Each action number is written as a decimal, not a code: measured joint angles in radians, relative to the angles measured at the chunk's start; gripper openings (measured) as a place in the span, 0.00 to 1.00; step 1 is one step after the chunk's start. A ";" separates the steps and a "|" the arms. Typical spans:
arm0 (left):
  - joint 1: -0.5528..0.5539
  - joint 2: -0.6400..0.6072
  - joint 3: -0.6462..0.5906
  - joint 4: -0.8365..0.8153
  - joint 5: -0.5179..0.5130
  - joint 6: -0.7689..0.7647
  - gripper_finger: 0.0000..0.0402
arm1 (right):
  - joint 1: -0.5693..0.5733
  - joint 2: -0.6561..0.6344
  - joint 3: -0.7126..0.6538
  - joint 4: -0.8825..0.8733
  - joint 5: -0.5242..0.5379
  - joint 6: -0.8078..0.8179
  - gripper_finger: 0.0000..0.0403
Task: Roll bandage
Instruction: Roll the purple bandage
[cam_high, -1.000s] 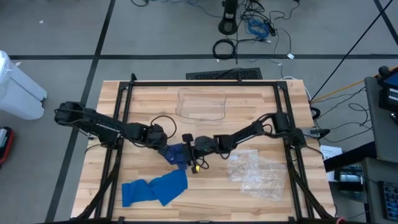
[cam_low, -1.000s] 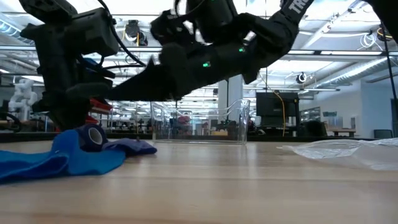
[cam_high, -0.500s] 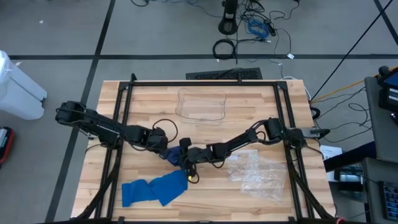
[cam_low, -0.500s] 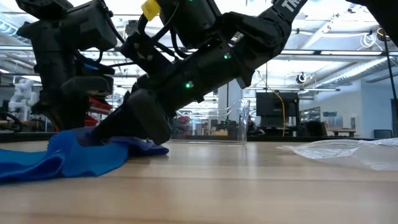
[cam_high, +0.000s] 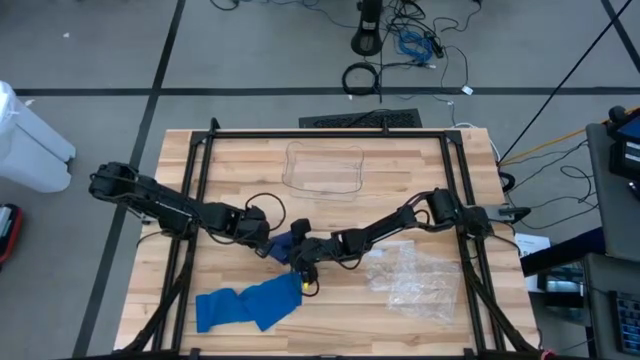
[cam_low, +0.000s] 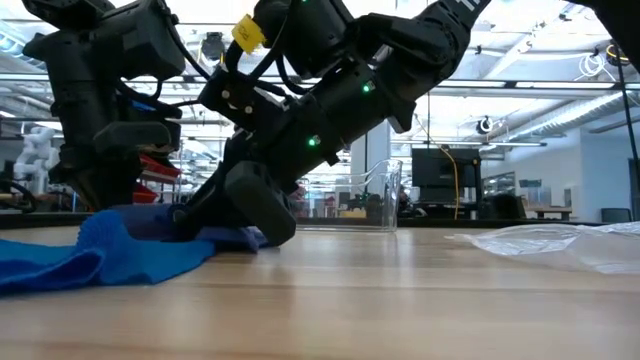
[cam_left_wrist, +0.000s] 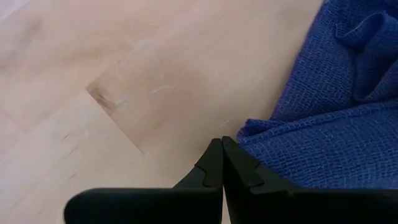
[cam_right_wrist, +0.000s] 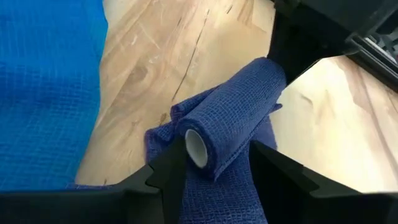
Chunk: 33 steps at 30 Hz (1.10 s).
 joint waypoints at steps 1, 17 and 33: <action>0.000 0.000 0.000 0.000 0.000 0.000 0.00 | 0.000 0.000 0.000 -0.001 0.001 -0.003 0.40; 0.000 0.000 0.000 -0.010 -0.025 0.031 0.00 | 0.002 -0.038 -0.001 -0.034 0.091 -0.061 0.40; 0.000 0.000 0.000 -0.008 -0.034 0.055 0.00 | 0.004 -0.064 0.000 -0.119 0.109 -0.044 0.40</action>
